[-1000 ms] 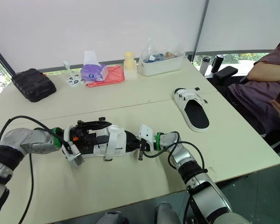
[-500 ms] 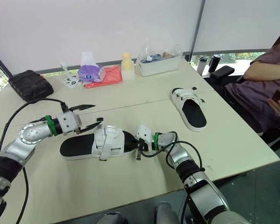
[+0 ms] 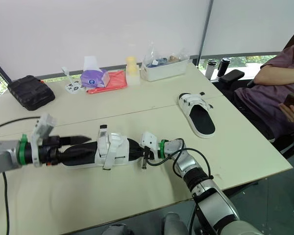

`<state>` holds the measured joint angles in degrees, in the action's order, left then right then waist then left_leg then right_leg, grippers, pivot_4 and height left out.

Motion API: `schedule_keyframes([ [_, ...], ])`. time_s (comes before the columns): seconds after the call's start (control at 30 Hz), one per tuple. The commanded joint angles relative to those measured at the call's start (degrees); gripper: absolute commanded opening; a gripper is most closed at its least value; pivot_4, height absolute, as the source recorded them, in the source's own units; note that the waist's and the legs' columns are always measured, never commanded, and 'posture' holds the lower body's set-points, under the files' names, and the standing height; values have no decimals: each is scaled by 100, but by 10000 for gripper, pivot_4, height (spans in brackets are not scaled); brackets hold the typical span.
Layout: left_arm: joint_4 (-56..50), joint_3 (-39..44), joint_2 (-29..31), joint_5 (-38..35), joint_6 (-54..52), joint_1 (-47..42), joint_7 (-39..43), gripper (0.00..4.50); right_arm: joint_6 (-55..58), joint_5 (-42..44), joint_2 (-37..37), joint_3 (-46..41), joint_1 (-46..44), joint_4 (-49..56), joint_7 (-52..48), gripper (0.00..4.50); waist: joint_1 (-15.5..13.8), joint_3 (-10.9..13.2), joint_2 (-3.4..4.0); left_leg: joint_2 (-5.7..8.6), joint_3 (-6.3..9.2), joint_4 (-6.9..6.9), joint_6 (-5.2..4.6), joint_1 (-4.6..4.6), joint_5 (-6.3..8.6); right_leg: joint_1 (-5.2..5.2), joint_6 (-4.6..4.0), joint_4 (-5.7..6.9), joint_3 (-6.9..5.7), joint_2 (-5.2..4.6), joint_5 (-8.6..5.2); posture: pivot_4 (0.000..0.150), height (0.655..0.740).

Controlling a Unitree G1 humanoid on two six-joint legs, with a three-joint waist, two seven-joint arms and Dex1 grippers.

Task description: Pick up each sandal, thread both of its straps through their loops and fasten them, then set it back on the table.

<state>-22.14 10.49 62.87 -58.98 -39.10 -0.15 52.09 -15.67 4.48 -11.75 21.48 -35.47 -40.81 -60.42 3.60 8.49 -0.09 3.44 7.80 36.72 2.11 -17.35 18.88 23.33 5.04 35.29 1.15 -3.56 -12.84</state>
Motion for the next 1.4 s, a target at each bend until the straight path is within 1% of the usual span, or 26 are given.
schedule_keyframes([
  [0.03, -309, -133, -341, 398, 195, -163, -148, 34384, 276, -653, -116, 344, 306, -805, 24, 0, -12, 0, 1, 0, -1, 0, 0, 1, 0, -1, -1, 0, -1, 0, -1, 1500, 7400],
  [0.23, -204, -598, -831, 989, 163, -582, -123, 34384, 279, -678, -88, 343, 332, -781, 28, 0, -23, -7, -7, -2, -1, -2, 2, 0, 0, 0, -2, -3, -3, 3, 1, 1500, 7400],
  [0.33, -30, -819, -954, 1272, 94, -822, -31, 34384, 289, -676, -79, 335, 362, -743, 42, 0, -18, -10, -14, -3, -1, -4, 2, 0, 1, 0, -3, -4, -3, 3, 1, 1500, 7400],
  [0.5, 126, -973, -1058, 1451, -60, -1048, 114, 34384, 296, -672, -89, 327, 428, -677, 68, 0, -17, -14, -19, -3, -2, -16, 2, 0, 1, 0, -2, -5, -2, 3, 1, 1500, 7400],
  [0.6, 184, -874, -1120, 1459, -126, -1107, 147, 34384, 306, -666, -93, 324, 450, -643, 74, 0, -15, -15, -19, -3, -2, -20, 2, 1, 1, 0, -1, -6, -1, 3, 1, 1500, 7400],
  [0.73, 219, -789, -1052, 1504, -192, -1062, 310, 34384, 296, -674, -94, 330, 465, -647, 83, 0, -17, -15, -19, -4, -2, -29, 2, 1, 0, -1, -1, -6, -1, 3, 1, 1500, 7400],
  [1.03, 87, -1204, -1251, 1745, -231, -978, 491, 34384, 295, -674, -43, 334, 414, -682, 95, 0, -15, -16, -20, -4, -3, -47, 3, 0, 0, -1, -2, -10, 1, 3, 0, 1500, 7400],
  [1.23, 75, -1392, -1121, 2001, -143, -775, 813, 34384, 294, -674, -58, 323, 427, -679, 110, 0, -14, -15, -19, -5, -3, -51, 3, 0, 0, -1, -5, -10, 1, 3, -2, 1500, 7400],
  [1.4, 147, -1431, -1206, 2147, -98, -671, 899, 34384, 314, -665, -52, 317, 452, -652, 130, 0, -19, -14, -18, -6, -2, -52, 3, 0, 0, -1, -7, -10, 1, 3, -3, 1500, 7400],
])
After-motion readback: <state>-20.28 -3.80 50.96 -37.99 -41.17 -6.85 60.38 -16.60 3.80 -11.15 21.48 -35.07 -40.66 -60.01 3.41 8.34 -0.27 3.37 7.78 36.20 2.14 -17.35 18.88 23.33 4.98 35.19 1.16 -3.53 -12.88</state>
